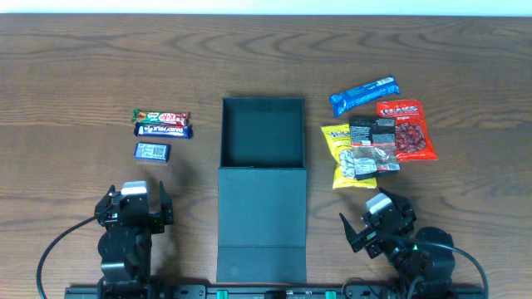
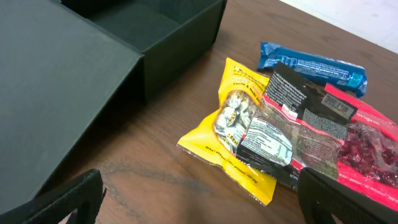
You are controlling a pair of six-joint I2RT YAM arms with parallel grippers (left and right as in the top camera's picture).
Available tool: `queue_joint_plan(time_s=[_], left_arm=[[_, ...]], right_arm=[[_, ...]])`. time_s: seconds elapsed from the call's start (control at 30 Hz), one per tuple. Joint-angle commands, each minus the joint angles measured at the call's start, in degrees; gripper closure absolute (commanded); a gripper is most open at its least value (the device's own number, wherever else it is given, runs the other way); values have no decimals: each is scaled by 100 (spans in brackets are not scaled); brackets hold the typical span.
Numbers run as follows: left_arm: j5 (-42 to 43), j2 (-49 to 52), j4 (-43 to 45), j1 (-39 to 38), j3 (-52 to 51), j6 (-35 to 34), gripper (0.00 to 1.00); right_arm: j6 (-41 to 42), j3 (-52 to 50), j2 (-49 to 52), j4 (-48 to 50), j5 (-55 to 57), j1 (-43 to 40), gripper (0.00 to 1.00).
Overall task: Pack container
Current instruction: 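Move the right gripper toward the back right corner of the black box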
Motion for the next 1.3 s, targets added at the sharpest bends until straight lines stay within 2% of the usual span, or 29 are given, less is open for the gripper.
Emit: queue_joint_plan(time_s=[0.0, 0.4, 0.5, 0.57, 0.67, 0.83, 0.97, 1.03, 1.13, 1.2, 1.27], left_arm=[[-103, -33, -26, 35, -120, 35, 5], [-105, -33, -26, 35, -120, 35, 5], [-105, -33, -26, 35, -120, 35, 5], [-103, -33, -26, 35, -120, 35, 5], [-105, -33, -26, 35, -120, 35, 5], [-105, -33, -26, 35, -120, 35, 5], [-105, -33, -26, 35, -120, 35, 5], [-105, -33, -26, 35, -120, 35, 5], [-105, -33, -26, 35, -120, 35, 5], [-105, -33, -26, 35, -120, 35, 5], [-105, -33, -26, 35, -120, 35, 5]], right_arm=[[59, -35, -52, 11, 35, 35, 1], [57, -35, -52, 11, 35, 35, 1], [-293, -35, -52, 70, 188, 35, 1], [-258, -35, -52, 262, -96, 35, 1], [-157, -35, -52, 848, -1569, 35, 1], [682, -35, -52, 1825, -5211, 35, 1], [861, -35, -52, 2378, -7066, 35, 1], [1912, 9, -52, 2468, -7099, 72, 1], [4627, 20, -52, 2479, -7099, 76, 1], [5635, 20, -52, 2481, -7090, 76, 1], [5901, 20, -52, 2481, -6546, 76, 1]])
